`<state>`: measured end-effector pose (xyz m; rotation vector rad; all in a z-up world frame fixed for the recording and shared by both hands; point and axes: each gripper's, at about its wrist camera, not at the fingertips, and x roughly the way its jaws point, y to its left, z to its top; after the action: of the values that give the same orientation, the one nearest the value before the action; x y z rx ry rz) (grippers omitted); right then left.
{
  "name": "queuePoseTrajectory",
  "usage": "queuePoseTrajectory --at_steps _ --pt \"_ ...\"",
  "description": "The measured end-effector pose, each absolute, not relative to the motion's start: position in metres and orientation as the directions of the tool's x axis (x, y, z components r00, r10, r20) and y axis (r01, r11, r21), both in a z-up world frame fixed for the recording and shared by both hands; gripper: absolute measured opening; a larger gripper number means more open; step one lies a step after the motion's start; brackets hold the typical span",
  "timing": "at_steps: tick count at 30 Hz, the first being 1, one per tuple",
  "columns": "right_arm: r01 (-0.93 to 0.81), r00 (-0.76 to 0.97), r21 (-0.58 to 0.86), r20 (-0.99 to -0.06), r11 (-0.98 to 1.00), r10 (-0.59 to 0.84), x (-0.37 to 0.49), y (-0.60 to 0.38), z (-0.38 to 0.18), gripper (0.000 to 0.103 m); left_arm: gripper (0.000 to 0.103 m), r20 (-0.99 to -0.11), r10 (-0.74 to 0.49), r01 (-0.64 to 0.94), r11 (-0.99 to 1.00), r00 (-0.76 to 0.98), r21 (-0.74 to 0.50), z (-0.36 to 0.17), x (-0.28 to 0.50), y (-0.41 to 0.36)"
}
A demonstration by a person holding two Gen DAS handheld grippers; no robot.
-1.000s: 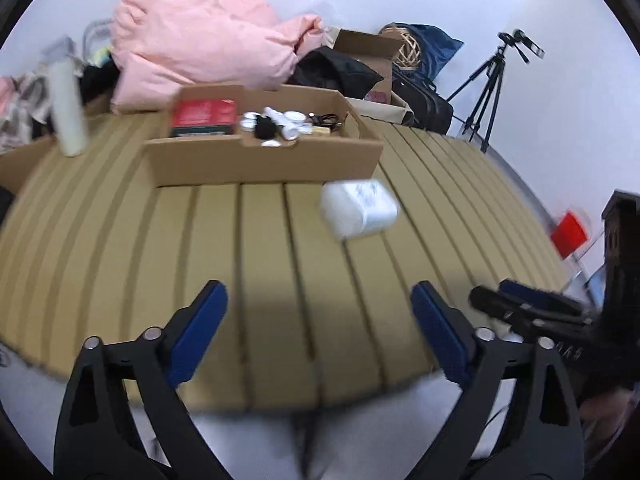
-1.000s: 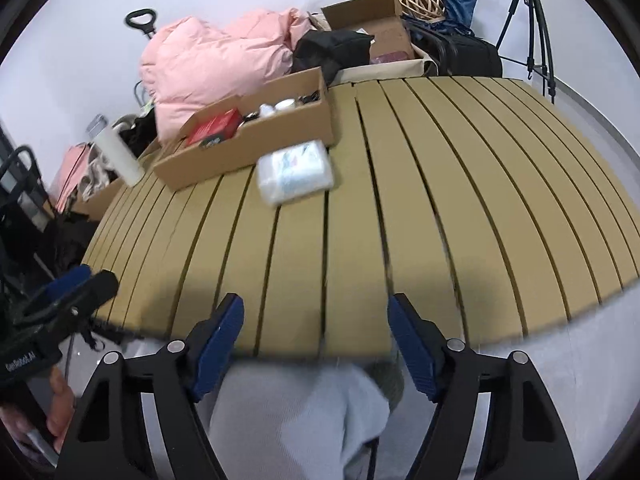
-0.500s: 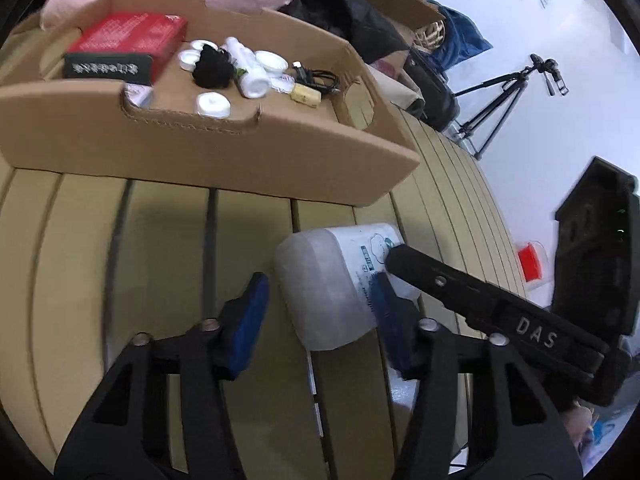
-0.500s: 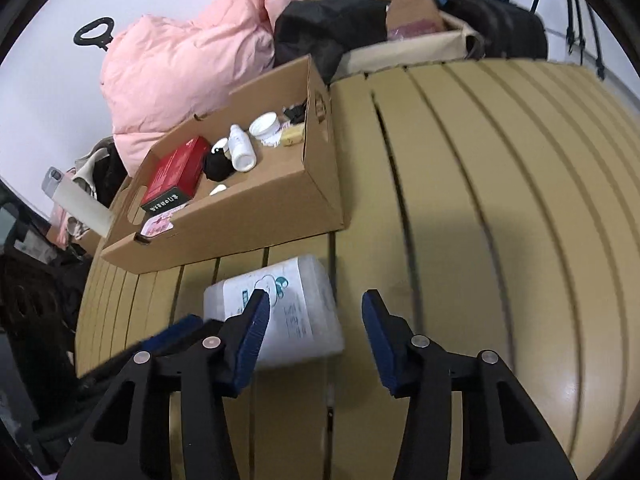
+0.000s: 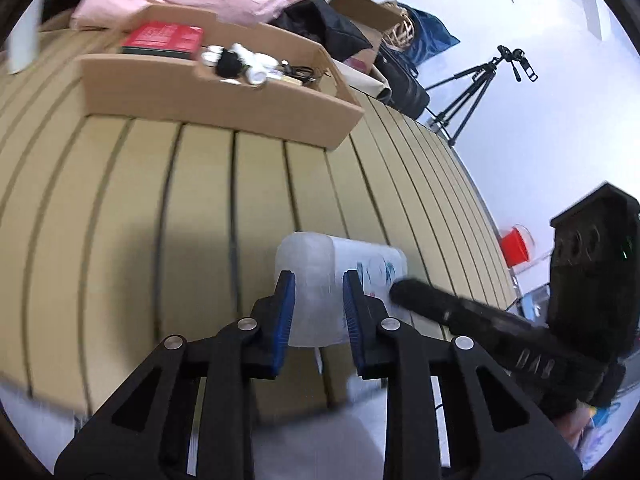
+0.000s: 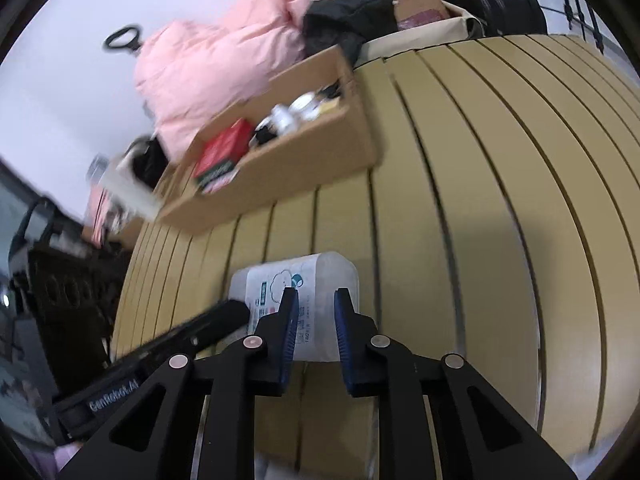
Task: Organize objects
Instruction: 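Grasp the white wipes pack on the table with the right gripper, then lower the wipes pack into the tray and open the right gripper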
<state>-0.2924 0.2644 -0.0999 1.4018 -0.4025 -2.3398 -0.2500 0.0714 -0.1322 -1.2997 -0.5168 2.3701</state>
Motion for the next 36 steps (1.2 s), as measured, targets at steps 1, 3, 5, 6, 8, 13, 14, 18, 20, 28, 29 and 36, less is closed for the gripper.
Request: queuePoseTrajectory --at_steps 1,3,5,6,8,13,14,18,20,28,29,36 --pt "0.188 -0.424 0.416 -0.783 -0.890 -0.455 -0.282 0.261 -0.099 0.020 0.021 -0.709 0.489 -0.150 -0.861 -0.508 -0.486 -0.128 -0.237 0.068" --pt "0.198 -0.415 0.396 -0.795 -0.896 -0.443 -0.257 0.252 -0.098 0.020 0.021 -0.690 0.490 -0.151 -0.857 -0.533 -0.492 -0.119 -0.223 0.062" --pt "0.202 -0.405 0.405 -0.795 -0.892 -0.452 -0.242 0.250 -0.096 0.020 0.021 -0.671 0.489 -0.163 -0.857 -0.558 -0.489 -0.110 -0.216 0.059" --pt "0.207 -0.406 0.409 -0.791 -0.889 -0.458 -0.237 0.248 -0.094 0.020 0.021 -0.665 0.483 -0.167 -0.860 -0.569 -0.482 -0.106 -0.214 0.058" --pt "0.217 -0.419 0.406 -0.783 -0.888 -0.460 -0.231 0.247 -0.089 0.020 0.021 -0.656 0.474 -0.176 -0.866 -0.587 -0.468 -0.099 -0.209 0.061" --pt "0.201 -0.466 0.394 -0.767 -0.897 -0.442 -0.224 0.254 -0.074 0.020 0.021 -0.644 0.480 -0.202 -0.865 -0.595 -0.458 -0.091 -0.204 0.071" --pt "0.200 -0.474 0.392 -0.763 -0.898 -0.439 -0.225 0.257 -0.071 0.020 0.021 -0.641 0.484 -0.207 -0.864 -0.596 -0.459 -0.089 -0.207 0.073" --pt "0.218 -0.526 0.352 -0.743 -0.910 -0.414 -0.240 0.260 -0.049 0.020 0.021 -0.611 0.514 -0.214 -0.842 -0.602 -0.496 -0.077 -0.222 0.072" --pt "0.228 -0.549 0.337 -0.730 -0.913 -0.407 -0.254 0.262 -0.036 0.020 0.021 -0.582 0.538 -0.223 -0.821 -0.610 -0.525 -0.066 -0.240 0.069" --pt "0.264 -0.637 0.272 -0.671 -0.925 -0.379 -0.347 0.255 0.009 0.020 0.021 -0.533 0.549 -0.250 -0.809 -0.644 -0.531 -0.032 -0.345 0.068" --pt "0.266 -0.643 0.263 -0.669 -0.927 -0.374 -0.361 0.255 0.012 0.020 0.020 -0.536 0.546 -0.248 -0.812 -0.644 -0.529 -0.032 -0.355 0.069" --pt "0.256 -0.604 0.220 -0.724 -0.941 -0.334 -0.460 0.246 -0.006 0.020 0.020 -0.617 0.523 -0.190 -0.830 -0.588 -0.524 -0.065 -0.441 0.073"
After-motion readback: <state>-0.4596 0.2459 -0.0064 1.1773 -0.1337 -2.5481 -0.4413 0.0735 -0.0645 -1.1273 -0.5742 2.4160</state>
